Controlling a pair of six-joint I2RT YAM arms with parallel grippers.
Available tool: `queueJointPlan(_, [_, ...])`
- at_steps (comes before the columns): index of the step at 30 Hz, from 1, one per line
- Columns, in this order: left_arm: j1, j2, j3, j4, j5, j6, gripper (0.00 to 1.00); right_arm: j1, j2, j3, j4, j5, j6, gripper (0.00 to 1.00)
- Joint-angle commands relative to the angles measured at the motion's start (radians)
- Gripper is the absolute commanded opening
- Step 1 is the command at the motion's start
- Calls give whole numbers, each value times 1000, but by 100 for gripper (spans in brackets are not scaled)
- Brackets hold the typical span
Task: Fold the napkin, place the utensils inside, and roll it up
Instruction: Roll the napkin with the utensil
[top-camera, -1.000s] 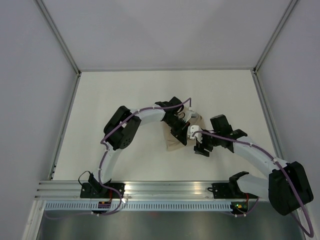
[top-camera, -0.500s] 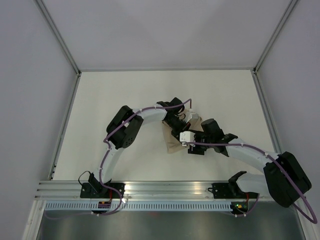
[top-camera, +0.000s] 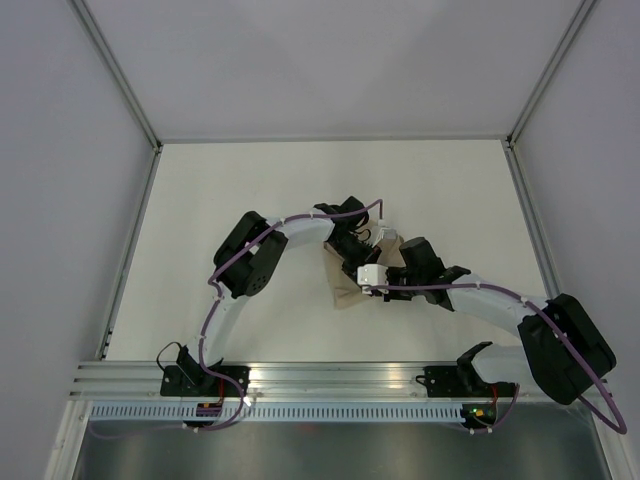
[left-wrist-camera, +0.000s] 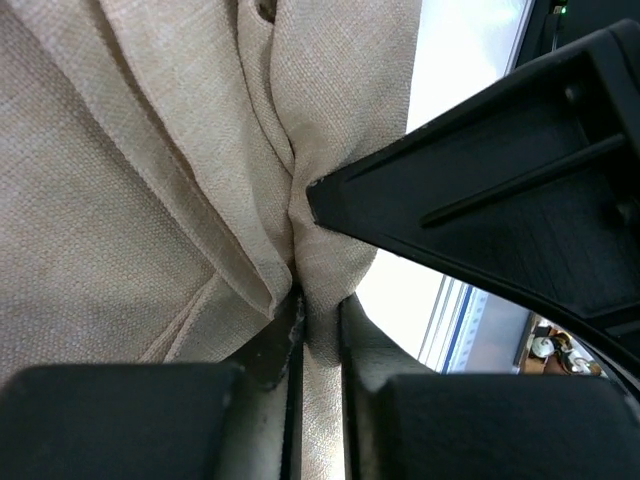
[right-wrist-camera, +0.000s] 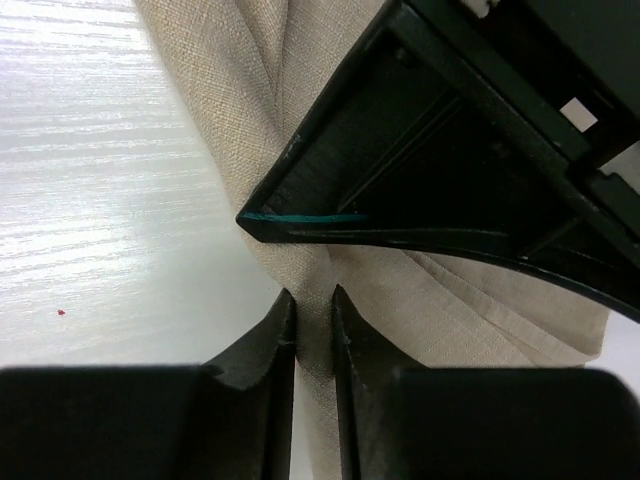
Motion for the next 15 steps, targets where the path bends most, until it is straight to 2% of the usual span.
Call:
queueJointPlan(1, [-13, 43, -17, -57, -121, -51, 17, 4, 11, -12, -21, -6, -5, 19])
queueJointPlan(4, [-7, -3, -24, -5, -118, -109, 24, 3, 18, -7, -53, -15, -8, 16])
queueJointPlan(7, [10, -47, -41, 69, -103, -182, 24, -2, 31, 5, -96, -39, -17, 12])
queueJointPlan(15, [58, -161, -127, 260, -49, -371, 27, -83, 106, 107, -278, -176, -72, 11])
